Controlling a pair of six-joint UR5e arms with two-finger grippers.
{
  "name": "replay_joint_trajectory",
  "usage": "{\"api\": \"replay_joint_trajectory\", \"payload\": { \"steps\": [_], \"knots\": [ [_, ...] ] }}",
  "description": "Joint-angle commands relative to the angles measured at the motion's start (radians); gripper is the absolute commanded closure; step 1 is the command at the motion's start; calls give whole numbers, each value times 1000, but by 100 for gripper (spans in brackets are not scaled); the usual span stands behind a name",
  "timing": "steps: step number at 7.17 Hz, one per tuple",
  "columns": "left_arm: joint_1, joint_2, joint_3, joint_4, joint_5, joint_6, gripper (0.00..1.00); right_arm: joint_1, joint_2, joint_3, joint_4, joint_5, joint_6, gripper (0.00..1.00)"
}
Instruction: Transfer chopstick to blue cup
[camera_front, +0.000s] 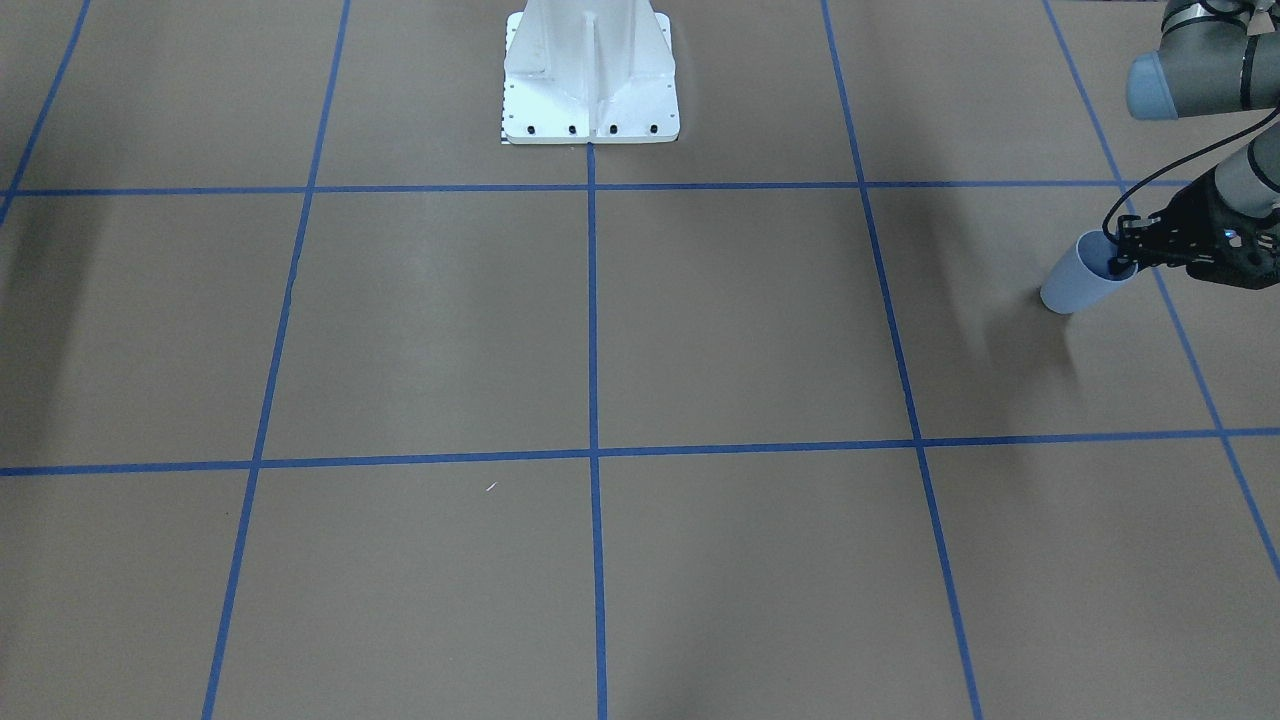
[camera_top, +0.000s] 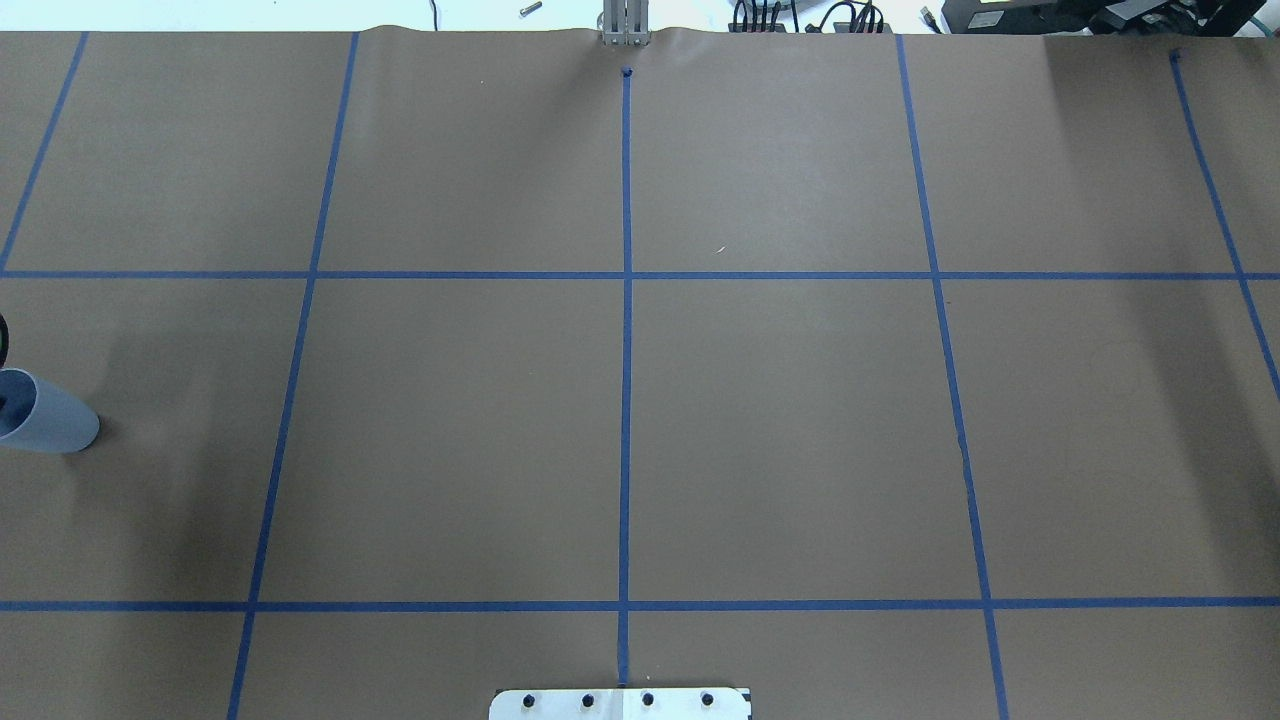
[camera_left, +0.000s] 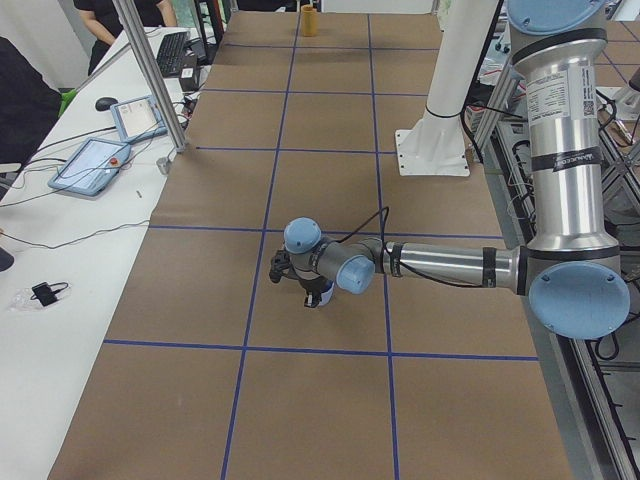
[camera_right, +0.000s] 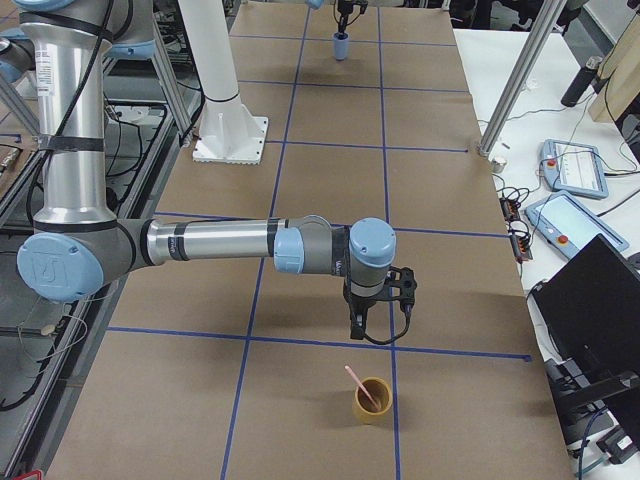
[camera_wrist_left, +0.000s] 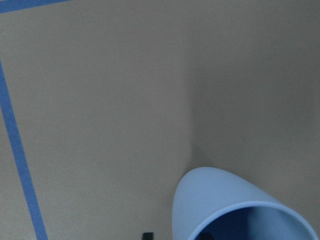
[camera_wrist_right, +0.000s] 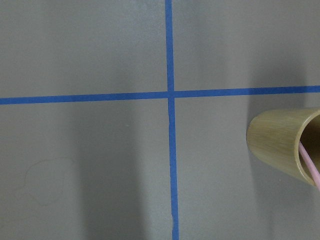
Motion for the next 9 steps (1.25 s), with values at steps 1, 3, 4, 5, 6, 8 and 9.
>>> {"api": "replay_joint_trajectory", "payload": {
  "steps": [1,3,4,5,6,8,9],
  "knots": [
    [-15,-6,-55,46,-73,-11,100,0,-6,-3,-3,22,0,0],
    [-45,-121,-149,292,-93,-39,100,0,-17,-1,3,27,-2,0],
    [-45,-216,-155,393,-88,-79,100,0,-23,1,6,23,-3,0],
    [-41,-319,-149,451,-88,-173,100,0,-23,4,6,18,-5,0],
    [-27,-446,-142,529,-88,-274,100,0,-23,5,6,18,-6,0],
    [104,-721,-111,720,-83,-489,100,0,-23,5,6,21,-6,0],
    [164,-813,-58,717,-80,-586,100,0,-23,2,6,21,-6,0]
  ]
}}
